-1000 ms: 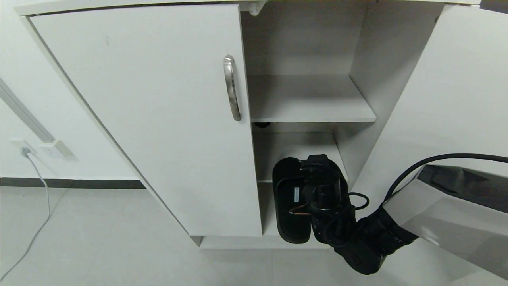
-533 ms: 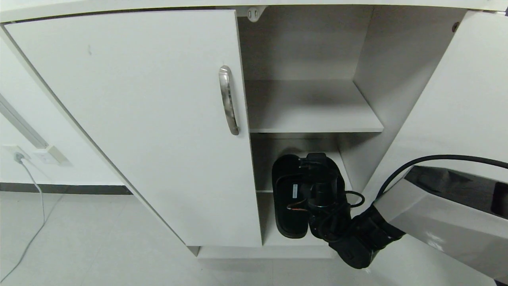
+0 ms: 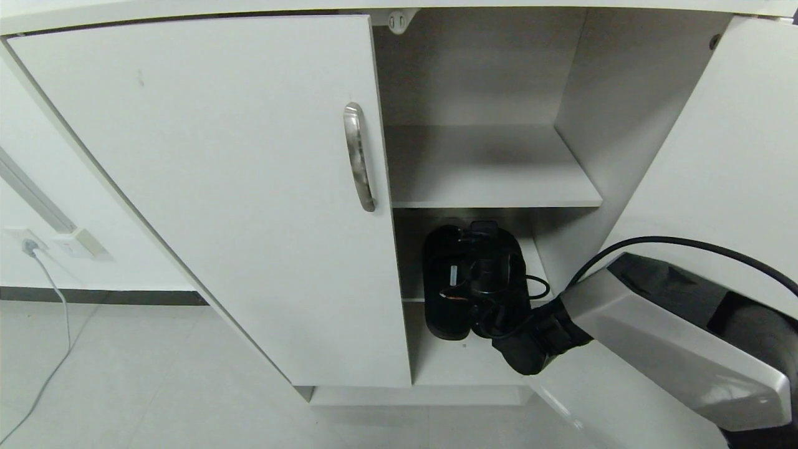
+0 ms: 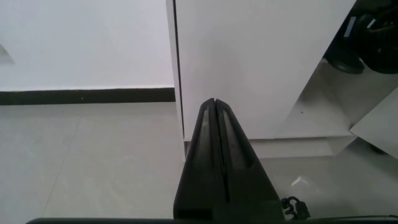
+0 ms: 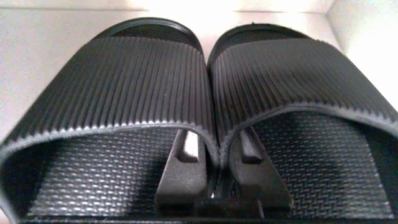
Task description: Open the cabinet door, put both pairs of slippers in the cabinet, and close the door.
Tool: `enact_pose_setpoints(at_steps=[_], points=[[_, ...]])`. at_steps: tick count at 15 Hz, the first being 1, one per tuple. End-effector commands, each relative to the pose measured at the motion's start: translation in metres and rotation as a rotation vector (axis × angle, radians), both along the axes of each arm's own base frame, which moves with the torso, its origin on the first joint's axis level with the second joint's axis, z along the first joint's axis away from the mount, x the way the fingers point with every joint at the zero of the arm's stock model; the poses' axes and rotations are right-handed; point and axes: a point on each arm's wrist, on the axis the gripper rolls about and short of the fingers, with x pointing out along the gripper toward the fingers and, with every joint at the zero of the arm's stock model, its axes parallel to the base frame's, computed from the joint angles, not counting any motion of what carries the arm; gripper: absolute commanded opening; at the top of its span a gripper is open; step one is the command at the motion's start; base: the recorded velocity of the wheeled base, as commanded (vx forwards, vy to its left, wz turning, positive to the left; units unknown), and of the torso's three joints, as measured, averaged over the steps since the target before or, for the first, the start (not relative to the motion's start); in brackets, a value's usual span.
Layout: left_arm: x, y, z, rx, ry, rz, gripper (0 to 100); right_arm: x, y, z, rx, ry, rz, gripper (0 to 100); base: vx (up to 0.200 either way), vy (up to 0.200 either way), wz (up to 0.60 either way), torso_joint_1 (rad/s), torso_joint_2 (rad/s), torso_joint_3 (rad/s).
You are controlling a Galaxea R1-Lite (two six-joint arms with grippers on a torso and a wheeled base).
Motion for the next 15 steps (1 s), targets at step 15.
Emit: enact_pose_setpoints(at_steps=[15], points=[[0.000,0.000,0.000,0.000,0.001,0.000,0,0.052,-0.004,0.010,-0.028,-0.009,-0.054,0,0.000,0.000,0.00,0.000,0.00,0.000]])
